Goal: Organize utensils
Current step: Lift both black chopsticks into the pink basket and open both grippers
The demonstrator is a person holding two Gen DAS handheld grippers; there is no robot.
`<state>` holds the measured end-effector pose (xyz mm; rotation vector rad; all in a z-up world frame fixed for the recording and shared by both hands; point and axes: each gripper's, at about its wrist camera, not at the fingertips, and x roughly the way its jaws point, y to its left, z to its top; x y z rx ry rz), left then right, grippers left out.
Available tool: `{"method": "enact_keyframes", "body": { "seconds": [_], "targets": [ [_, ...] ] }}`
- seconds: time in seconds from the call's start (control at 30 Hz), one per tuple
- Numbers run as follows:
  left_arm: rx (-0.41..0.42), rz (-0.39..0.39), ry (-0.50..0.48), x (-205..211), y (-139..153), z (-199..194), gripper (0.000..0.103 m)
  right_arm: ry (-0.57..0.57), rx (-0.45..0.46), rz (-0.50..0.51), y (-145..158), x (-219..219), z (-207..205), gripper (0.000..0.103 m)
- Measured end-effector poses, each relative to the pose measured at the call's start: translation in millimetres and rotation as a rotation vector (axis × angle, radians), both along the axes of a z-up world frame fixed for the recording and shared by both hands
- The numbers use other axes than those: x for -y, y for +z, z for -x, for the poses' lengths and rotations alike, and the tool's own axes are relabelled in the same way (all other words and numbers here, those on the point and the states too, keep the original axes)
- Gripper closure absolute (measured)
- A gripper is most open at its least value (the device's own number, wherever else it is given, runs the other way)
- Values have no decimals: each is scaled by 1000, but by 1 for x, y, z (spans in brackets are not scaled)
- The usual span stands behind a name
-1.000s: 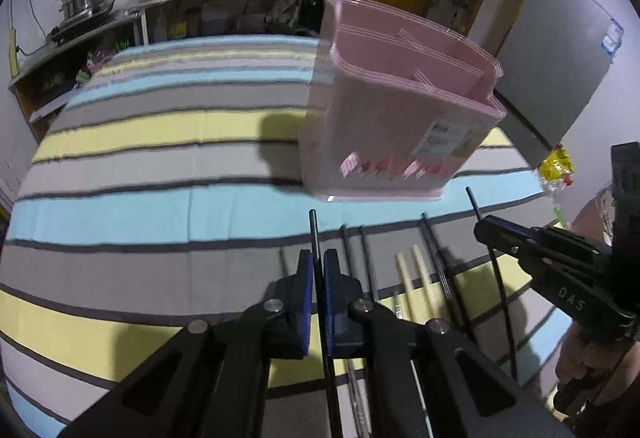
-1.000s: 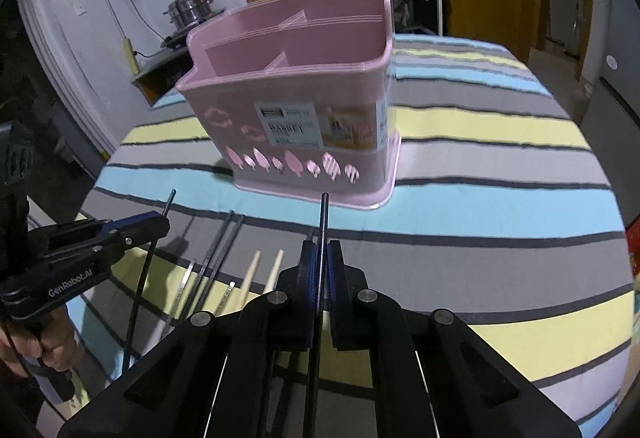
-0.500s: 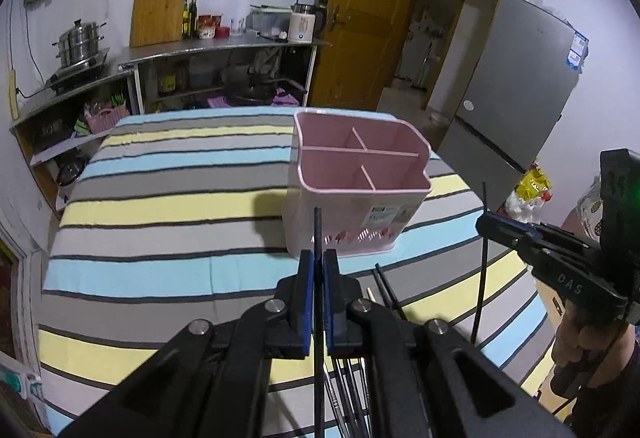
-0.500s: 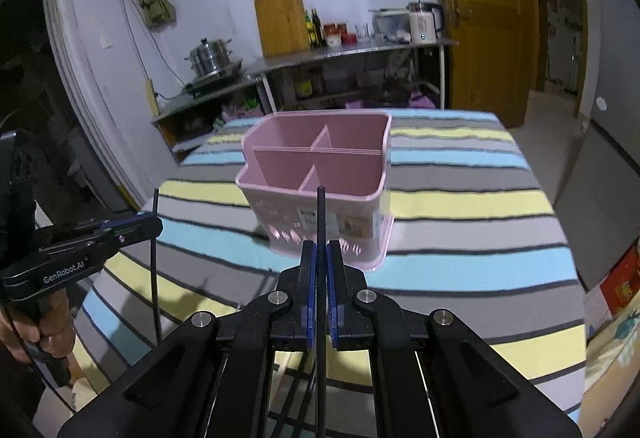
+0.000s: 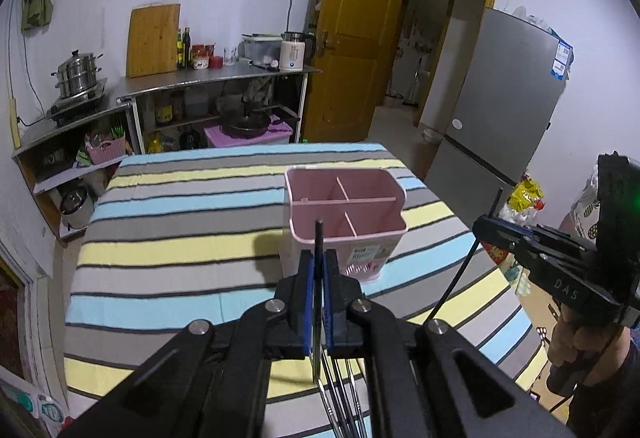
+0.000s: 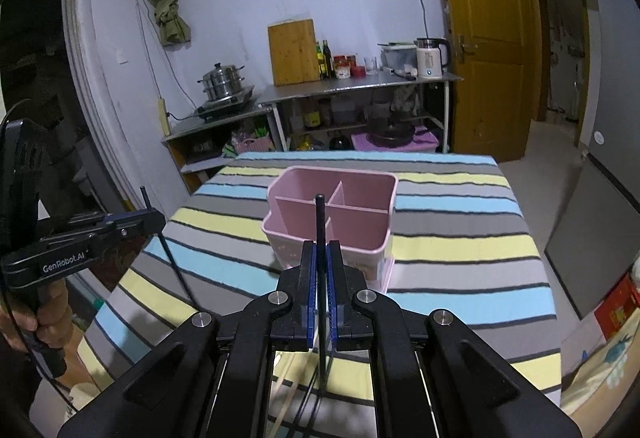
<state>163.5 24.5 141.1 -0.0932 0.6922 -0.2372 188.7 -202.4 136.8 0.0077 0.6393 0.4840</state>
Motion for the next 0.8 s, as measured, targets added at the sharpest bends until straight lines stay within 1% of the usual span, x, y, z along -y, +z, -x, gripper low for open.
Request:
{"method": "enact_keyframes", "body": {
  "seconds": [0.27,0.4,0.73,0.8],
  "targets": [
    [25,23,1,-2,30,-17,98,-1,52,-38,27,-4,-5,99],
    [34,40,-7,1,47,-30,98,-2,81,-57,46,-10,-13,99],
    [106,89,15,-7,95,-55,98,-27,159,-121,90,-20,-37,99],
    [125,85,23,-9,101,-60,98,-31,170,-130,95,-21,-42,99]
  ]
}}
